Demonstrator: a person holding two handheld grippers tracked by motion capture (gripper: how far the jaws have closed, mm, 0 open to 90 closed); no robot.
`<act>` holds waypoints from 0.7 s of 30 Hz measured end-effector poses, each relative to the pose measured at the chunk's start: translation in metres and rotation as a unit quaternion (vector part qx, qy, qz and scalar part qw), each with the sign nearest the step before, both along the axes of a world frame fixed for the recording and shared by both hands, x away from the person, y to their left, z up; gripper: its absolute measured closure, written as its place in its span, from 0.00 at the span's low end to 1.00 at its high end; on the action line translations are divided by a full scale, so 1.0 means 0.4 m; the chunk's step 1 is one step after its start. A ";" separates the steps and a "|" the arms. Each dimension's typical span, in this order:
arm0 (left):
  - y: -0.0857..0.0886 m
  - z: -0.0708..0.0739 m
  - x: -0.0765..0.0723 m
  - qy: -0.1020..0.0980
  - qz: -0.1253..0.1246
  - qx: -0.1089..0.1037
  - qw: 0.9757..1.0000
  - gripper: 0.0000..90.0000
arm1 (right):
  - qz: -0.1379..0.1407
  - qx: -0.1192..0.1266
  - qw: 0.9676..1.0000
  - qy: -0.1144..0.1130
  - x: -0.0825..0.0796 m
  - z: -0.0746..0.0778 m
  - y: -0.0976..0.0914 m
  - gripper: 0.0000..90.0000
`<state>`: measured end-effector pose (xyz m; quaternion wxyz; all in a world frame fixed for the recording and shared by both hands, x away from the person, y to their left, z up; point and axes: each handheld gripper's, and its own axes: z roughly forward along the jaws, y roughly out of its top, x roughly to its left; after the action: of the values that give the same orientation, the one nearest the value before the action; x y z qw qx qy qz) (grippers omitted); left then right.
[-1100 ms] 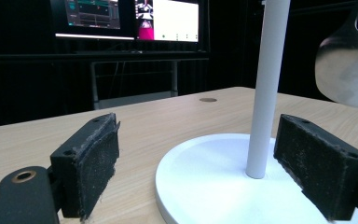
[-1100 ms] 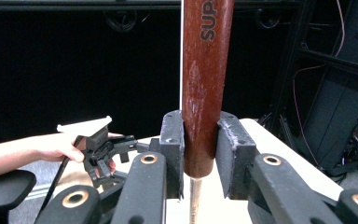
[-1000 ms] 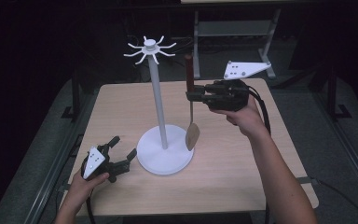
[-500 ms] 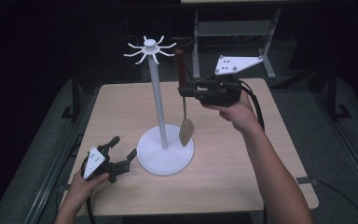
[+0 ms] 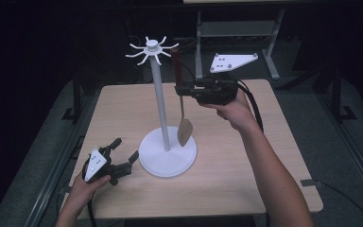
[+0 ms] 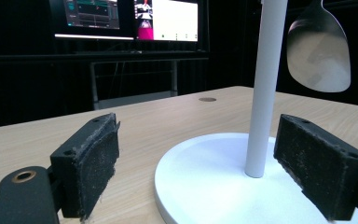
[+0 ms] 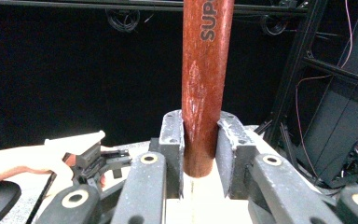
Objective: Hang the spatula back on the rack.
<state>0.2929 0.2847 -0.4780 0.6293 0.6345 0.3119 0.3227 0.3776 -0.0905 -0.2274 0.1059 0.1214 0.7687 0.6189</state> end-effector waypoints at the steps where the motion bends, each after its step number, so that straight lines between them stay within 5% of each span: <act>1: 0.000 0.000 0.000 0.000 0.000 0.000 1.000 0.15 | 0.002 0.001 1.000 0.001 0.001 0.000 0.003 0.81; 21: 0.001 0.000 0.001 0.000 -0.001 -0.001 1.000 0.15 | -0.003 -0.007 1.000 0.004 0.014 -0.001 0.038 0.80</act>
<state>0.2934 0.2849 -0.4781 0.6304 0.6338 0.3118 0.3219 0.3833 -0.0755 -0.2279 0.1055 0.1260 0.7728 0.6130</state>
